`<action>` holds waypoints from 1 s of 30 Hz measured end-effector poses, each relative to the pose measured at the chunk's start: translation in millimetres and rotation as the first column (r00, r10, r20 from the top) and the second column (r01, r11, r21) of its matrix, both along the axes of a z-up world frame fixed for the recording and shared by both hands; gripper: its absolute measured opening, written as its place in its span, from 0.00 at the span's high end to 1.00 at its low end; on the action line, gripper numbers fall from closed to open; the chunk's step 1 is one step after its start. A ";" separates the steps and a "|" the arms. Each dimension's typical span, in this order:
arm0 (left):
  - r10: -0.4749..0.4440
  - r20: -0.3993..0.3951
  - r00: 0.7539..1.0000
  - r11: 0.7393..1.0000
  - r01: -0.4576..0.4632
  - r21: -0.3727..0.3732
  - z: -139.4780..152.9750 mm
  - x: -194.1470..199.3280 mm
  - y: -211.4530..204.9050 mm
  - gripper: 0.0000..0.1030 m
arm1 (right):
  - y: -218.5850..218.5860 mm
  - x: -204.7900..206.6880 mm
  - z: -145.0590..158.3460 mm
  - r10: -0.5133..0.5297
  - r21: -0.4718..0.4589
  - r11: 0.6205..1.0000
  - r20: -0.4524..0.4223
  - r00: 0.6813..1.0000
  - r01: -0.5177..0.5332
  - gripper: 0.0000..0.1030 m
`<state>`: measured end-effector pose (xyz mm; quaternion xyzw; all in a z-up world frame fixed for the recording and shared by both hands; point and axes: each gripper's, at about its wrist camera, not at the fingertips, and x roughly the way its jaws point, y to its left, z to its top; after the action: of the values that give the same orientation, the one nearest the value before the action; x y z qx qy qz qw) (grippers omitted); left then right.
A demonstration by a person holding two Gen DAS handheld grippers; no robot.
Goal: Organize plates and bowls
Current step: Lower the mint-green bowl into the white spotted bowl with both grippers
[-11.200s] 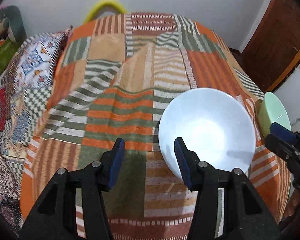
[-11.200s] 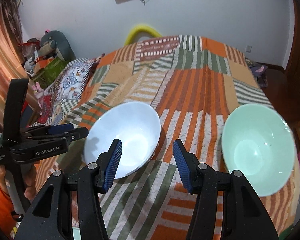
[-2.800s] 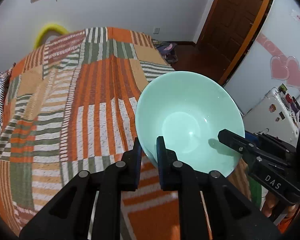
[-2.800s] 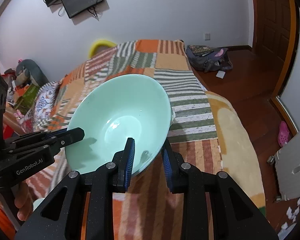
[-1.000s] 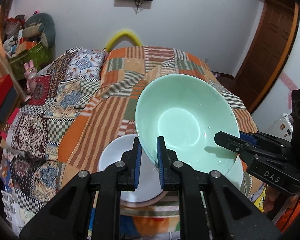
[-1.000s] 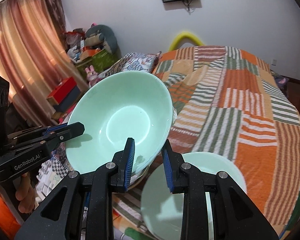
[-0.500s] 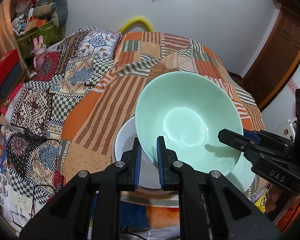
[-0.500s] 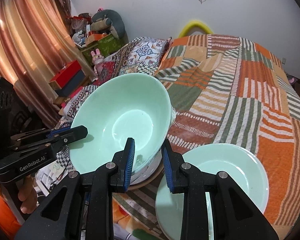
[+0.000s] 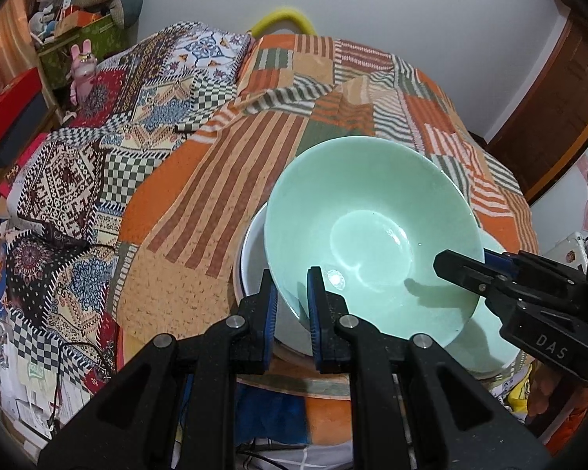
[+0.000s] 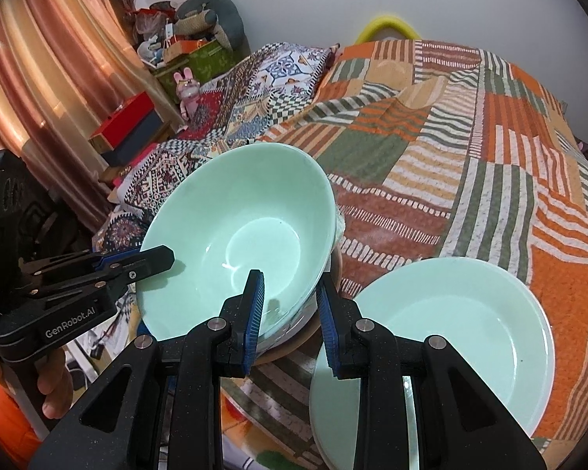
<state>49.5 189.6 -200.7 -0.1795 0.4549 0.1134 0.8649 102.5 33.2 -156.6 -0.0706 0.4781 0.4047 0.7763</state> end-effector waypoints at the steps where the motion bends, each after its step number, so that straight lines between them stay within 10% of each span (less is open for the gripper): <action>1: 0.001 -0.005 1.000 1.000 -0.001 -0.004 -2.5 0.7 1.3 0.87 | 1.0 0.1 -1.7 0.001 -0.004 1.000 -0.004 1.000 -0.001 0.76; 30: 0.024 -0.060 0.998 0.999 -0.026 -0.036 -30.3 9.5 13.0 0.87 | 17.8 2.3 -21.9 0.052 -0.075 0.996 -0.010 0.999 -0.053 0.73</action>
<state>59.1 202.6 -231.0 -0.1975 0.4800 0.1213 0.8461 104.8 51.0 -178.5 -0.1107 0.4939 0.4070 0.7604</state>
